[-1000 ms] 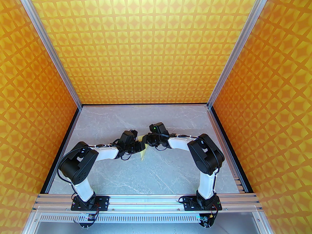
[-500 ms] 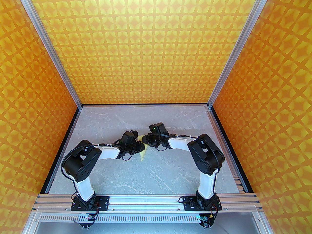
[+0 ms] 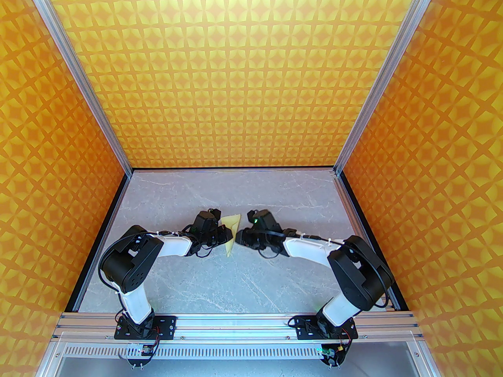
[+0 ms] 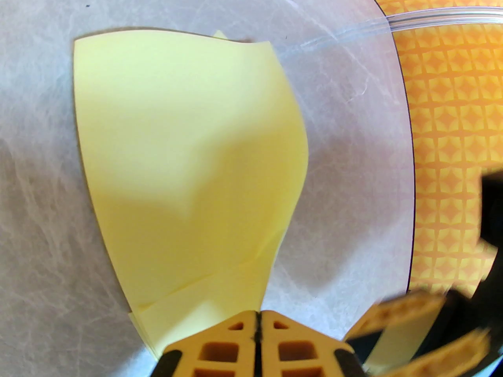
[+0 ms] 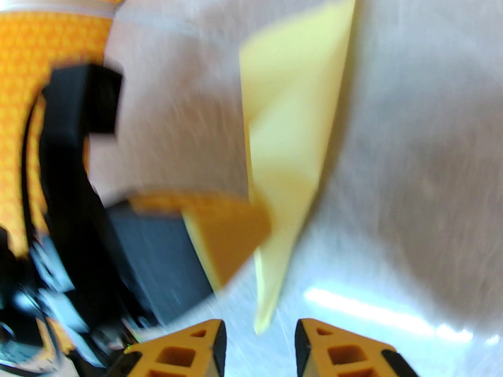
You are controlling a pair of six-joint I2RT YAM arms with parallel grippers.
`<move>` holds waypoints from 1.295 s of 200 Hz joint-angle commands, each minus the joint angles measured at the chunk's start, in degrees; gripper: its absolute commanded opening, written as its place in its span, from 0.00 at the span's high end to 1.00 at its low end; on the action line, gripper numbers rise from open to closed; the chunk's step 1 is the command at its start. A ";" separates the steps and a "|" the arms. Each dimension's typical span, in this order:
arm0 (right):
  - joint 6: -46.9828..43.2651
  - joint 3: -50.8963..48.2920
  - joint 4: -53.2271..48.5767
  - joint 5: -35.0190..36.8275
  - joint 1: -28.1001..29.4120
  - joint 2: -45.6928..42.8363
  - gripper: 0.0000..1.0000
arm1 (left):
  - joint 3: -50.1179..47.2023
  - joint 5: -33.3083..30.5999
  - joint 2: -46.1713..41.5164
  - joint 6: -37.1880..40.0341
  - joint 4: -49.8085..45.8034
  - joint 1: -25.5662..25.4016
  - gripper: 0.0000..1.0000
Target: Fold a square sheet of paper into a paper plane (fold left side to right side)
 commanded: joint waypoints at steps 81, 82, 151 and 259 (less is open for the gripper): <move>-3.84 5.17 -4.18 6.32 6.68 7.83 0.65 | -1.54 1.16 1.42 -3.38 5.33 0.63 0.94; -3.88 5.24 -4.18 6.32 6.69 7.83 0.65 | -1.51 1.16 1.42 -3.38 5.33 0.63 0.93; -5.01 7.66 -8.94 10.01 7.21 10.24 0.72 | -1.92 1.14 0.83 -3.07 4.77 1.04 0.94; -9.67 8.21 -14.13 13.27 7.22 9.32 0.76 | -1.79 1.08 -0.24 -0.31 1.21 2.55 0.94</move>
